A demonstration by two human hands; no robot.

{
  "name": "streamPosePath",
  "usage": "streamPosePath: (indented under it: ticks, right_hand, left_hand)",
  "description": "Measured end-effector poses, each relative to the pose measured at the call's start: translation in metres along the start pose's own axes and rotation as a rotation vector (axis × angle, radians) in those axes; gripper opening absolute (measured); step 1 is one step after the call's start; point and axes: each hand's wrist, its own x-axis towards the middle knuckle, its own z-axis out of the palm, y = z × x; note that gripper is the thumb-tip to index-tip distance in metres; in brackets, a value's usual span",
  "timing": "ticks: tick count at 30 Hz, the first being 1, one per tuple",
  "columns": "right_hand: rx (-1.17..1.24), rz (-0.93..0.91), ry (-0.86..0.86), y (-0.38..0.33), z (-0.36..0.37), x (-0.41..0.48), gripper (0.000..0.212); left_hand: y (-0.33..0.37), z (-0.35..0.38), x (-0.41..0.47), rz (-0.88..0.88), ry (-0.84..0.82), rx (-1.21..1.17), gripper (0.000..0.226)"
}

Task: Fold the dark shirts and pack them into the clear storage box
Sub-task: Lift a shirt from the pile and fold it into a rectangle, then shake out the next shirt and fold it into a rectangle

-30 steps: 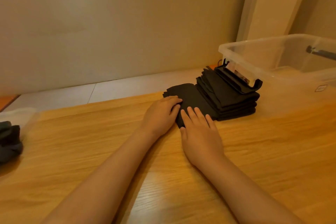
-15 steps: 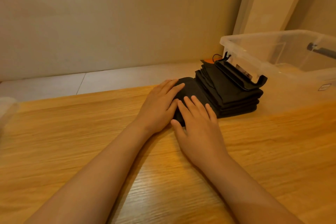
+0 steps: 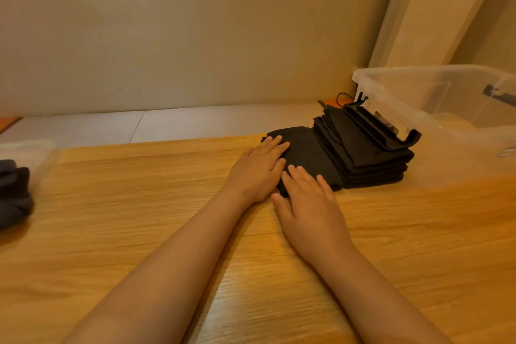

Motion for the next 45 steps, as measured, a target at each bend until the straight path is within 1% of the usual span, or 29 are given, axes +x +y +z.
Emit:
streamPosePath:
  ticks: [3,8,9,11,13,14,16,18,20,23,25,27,28,31,33,34,35,37,38,40,42,45]
  right_hand:
    - [-0.001,-0.009,0.020,0.001,0.005,0.001,0.057]
    - [-0.037,-0.014,0.014,-0.002,0.009,-0.004,0.060]
    - [-0.044,-0.005,0.013,-0.002,0.009,-0.005,0.060]
    - [-0.066,0.003,0.047,-0.003,0.006,-0.006,0.064]
    - [-0.092,-0.029,0.125,-0.003,0.004,-0.008,0.077]
    - [-0.122,-0.061,0.170,-0.004,0.005,-0.010,0.079]
    - [-0.166,-0.127,0.263,-0.011,0.007,-0.013,0.074]
    - [-0.150,-0.187,0.265,-0.036,0.010,-0.014,0.069]
    - [-0.098,-0.281,0.238,-0.078,0.019,-0.012,0.067]
    - [-0.013,-0.469,0.191,-0.153,0.036,-0.010,0.063]
    - [0.030,-0.602,0.192,-0.200,0.046,-0.009,0.060]
    - [0.097,-0.698,0.192,-0.242,0.045,-0.006,0.058]
    - [0.161,-0.715,0.194,-0.261,0.042,-0.004,0.057]
    - [0.357,-0.659,0.119,-0.312,0.034,0.010,0.056]
    - [0.362,-0.625,0.040,-0.335,0.036,0.022,0.055]
    - [0.323,-0.623,-0.005,-0.342,0.039,0.028,0.051]
    - [0.291,-0.621,-0.040,-0.347,0.042,0.033,0.045]
    - [0.306,-0.579,-0.071,-0.352,0.048,0.038,0.032]
    - [0.340,-0.542,-0.080,-0.353,0.048,0.039,0.028]
    - [0.366,-0.515,-0.078,-0.355,0.045,0.039,0.022]
    - [0.416,-0.516,-0.038,-0.357,0.038,0.040,0.019]
    - [0.605,-0.500,0.036,-0.362,0.013,0.044,0.020]
  left_hand:
    - [0.002,0.000,0.000,-0.010,0.012,0.005,0.047]
    - [0.008,-0.002,-0.005,-0.088,-0.116,0.141,0.051]
    - [0.010,-0.003,-0.008,-0.107,-0.107,0.162,0.053]
    - [0.012,-0.008,-0.020,-0.115,-0.037,0.202,0.055]
    - [0.009,-0.018,-0.042,-0.064,0.034,0.266,0.058]
    - [0.004,-0.026,-0.057,-0.036,0.056,0.299,0.062]
    - [-0.013,-0.043,-0.088,-0.005,0.094,0.354,0.073]
    - [-0.039,-0.063,-0.124,0.001,0.112,0.408,0.073]
    - [-0.066,-0.086,-0.161,-0.026,0.135,0.459,0.069]
    - [-0.104,-0.125,-0.218,-0.119,0.189,0.495,0.068]
    - [-0.127,-0.155,-0.254,-0.164,0.254,0.513,0.068]
    - [-0.149,-0.184,-0.288,-0.216,0.327,0.485,0.067]
    - [-0.160,-0.197,-0.303,-0.248,0.363,0.459,0.065]
    - [-0.191,-0.221,-0.333,-0.354,0.422,0.344,0.061]
    - [-0.207,-0.226,-0.345,-0.444,0.431,0.197,0.059]
    - [-0.214,-0.227,-0.348,-0.476,0.433,0.129,0.053]
    - [-0.220,-0.227,-0.351,-0.493,0.432,0.081,0.042]
    - [-0.226,-0.230,-0.353,-0.502,0.429,0.039,0.017]
    - [-0.227,-0.232,-0.353,-0.496,0.436,0.030,0.011]
    - [-0.225,-0.238,-0.352,-0.474,0.472,-0.026,0.010]
    - [-0.220,-0.248,-0.349,-0.448,0.522,-0.120,0.011]
    - [-0.203,-0.271,-0.340,-0.424,0.613,-0.224,0.008]
